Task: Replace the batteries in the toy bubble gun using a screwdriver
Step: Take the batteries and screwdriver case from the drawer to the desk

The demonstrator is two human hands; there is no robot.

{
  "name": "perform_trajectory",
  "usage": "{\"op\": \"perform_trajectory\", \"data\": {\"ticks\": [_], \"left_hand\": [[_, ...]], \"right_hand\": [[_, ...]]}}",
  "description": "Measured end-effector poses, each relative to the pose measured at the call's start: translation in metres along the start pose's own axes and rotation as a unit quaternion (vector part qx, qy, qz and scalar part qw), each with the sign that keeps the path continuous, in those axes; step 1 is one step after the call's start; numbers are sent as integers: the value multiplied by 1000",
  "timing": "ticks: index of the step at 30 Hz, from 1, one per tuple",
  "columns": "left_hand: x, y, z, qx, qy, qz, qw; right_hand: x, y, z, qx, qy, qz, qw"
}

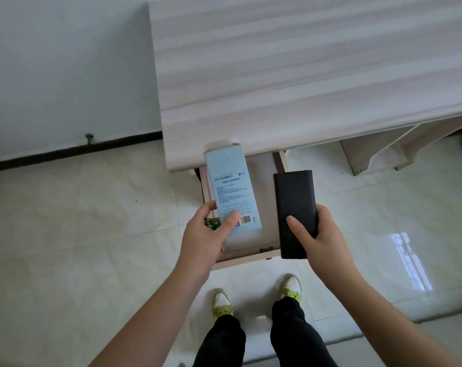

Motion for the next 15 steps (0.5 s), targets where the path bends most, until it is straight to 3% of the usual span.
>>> {"op": "perform_trajectory", "data": {"ticks": [7,15], "left_hand": [[-76,-36,95,24,116,-45,992],[-143,-25,191,103,232,-112,961]], "right_hand": [[102,-35,49,-88,-48,-67,993],[177,-98,108,-183,-107,-136,968]]}}
Point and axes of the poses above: each hand's wrist, its own z-axis away from the middle knuckle, its own y-axis out of the palm, x = y × z, the point moved 10 cm from there along -z, towards the middle knuckle, and after that the axes turned 13 degrees about -y, right-handed, at the moved point
